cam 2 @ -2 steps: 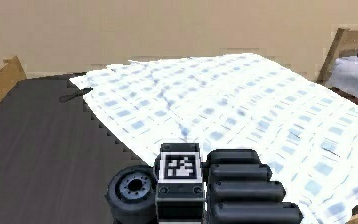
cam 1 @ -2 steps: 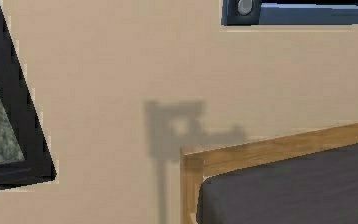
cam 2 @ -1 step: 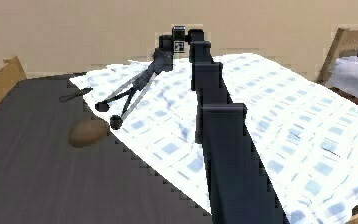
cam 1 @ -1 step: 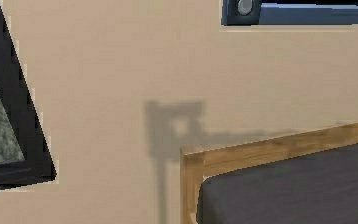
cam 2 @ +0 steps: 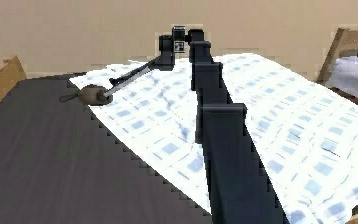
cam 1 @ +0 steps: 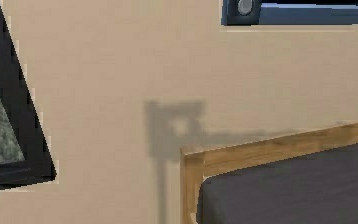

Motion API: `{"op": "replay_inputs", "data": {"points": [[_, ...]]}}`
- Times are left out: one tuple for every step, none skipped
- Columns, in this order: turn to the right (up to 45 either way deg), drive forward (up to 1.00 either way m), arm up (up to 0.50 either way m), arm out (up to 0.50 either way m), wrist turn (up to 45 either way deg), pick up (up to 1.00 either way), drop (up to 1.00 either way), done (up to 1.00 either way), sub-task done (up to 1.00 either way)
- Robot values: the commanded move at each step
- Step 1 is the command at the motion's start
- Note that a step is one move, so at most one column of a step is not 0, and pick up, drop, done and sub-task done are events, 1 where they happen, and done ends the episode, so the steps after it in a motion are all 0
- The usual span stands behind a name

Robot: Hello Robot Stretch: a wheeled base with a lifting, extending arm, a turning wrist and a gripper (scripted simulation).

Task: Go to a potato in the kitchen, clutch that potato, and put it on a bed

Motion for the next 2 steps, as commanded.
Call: {"op": "replay_inputs", "data": {"points": [[0.0,0.00,0.00,0.00,45.0,0.00,0.00,0.00,0.00],[0.0,0.00,0.00,0.00,45.0,0.00,0.00,0.00,0.00]]}}
